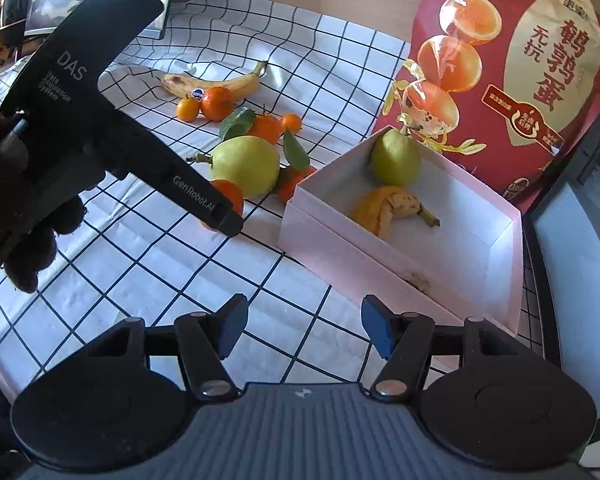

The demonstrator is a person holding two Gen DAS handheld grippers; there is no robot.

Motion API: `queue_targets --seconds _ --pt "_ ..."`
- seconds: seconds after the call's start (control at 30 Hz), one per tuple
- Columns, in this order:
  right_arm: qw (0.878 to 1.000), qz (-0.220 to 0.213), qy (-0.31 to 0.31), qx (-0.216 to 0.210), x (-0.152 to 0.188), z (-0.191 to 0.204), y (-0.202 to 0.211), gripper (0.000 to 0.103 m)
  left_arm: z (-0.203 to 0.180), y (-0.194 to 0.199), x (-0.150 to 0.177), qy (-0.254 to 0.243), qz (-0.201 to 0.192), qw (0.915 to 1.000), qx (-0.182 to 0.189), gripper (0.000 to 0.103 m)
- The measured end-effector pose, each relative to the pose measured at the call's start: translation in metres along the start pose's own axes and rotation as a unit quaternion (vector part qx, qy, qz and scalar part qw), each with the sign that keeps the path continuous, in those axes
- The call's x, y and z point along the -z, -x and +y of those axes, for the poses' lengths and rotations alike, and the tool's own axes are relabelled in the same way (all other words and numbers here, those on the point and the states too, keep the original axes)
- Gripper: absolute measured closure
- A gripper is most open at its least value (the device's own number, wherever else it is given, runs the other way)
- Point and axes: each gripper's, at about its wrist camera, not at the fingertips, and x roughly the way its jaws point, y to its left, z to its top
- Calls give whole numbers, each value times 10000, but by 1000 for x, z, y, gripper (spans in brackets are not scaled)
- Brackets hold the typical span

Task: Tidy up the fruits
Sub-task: 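Grasp a mandarin orange with the left gripper while the right gripper grasps the second pear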

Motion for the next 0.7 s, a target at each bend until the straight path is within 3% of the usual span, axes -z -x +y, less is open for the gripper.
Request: queue_targets --seconds 0.23,0.37,0.53,0.63,0.7 --pt "9959 -150 895 -27 -11 13 0 40 25 30 17 379 -164 9991 -17 59" --pt "9848 -350 1692 -149 -31 29 -7 40 46 51 35 690 -153 9974 -103 59" --pt "9507 -552 3041 -239 -62 64 -30 39 68 70 55 1081 -235 9938 -136 59" --pt "9221 -433 3844 -95 -76 83 -58 39 77 80 64 1234 -340 9917 -146 59" --pt "9097 -240 4144 -110 -83 90 -74 39 82 84 69 1346 -381 9901 -137 59"
